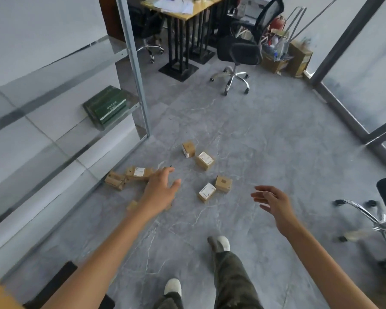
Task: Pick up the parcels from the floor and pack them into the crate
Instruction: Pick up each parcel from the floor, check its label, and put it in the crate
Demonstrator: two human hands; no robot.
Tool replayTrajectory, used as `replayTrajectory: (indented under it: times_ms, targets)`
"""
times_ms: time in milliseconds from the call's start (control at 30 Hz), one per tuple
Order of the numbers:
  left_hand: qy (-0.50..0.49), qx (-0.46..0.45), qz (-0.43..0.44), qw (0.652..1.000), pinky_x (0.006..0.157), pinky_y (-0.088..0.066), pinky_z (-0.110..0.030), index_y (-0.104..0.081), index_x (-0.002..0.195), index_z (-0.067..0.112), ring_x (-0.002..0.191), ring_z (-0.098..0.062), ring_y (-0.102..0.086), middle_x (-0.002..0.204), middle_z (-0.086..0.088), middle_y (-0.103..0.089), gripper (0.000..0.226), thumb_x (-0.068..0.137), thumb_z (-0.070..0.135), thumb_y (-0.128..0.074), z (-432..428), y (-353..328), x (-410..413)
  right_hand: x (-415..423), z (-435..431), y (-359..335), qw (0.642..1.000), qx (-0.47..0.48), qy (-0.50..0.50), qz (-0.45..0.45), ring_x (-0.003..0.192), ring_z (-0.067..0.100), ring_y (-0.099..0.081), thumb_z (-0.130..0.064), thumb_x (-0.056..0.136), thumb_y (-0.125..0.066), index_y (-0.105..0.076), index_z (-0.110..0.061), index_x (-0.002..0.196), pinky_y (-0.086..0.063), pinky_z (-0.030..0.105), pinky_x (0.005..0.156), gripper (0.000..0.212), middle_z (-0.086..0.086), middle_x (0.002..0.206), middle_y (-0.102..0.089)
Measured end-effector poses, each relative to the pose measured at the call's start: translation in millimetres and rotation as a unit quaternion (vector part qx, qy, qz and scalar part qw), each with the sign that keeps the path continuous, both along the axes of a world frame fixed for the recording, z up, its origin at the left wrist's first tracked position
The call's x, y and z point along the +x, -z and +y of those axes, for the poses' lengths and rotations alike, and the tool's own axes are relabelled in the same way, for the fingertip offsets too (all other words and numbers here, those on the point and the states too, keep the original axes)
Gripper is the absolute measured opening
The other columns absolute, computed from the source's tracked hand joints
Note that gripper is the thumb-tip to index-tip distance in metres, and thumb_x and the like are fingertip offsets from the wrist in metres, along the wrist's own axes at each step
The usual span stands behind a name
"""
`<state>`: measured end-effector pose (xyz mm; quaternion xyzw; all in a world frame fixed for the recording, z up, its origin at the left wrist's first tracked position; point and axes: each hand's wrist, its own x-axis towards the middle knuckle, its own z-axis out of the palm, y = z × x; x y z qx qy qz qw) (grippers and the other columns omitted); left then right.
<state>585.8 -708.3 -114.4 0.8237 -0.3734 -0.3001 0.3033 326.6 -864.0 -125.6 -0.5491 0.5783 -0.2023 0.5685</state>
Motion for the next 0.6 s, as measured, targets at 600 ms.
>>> replayTrajectory:
  times_ms: [600]
  targets:
    - [0.068, 0.282, 0.095, 0.952, 0.090, -0.041, -0.028, -0.055, 0.118, 0.008, 0.113, -0.024, -0.054, 0.123, -0.009, -0.060, 0.028, 0.096, 0.020, -0.042, -388, 225, 15, 36, -344, 230, 0.964, 0.208, -0.013, 0.166, 0.080, 0.021, -0.062, -0.003, 0.093, -0.039, -0.063, -0.010, 0.097, -0.046, 0.026, 0.066, 0.026, 0.011, 0.089, -0.070]
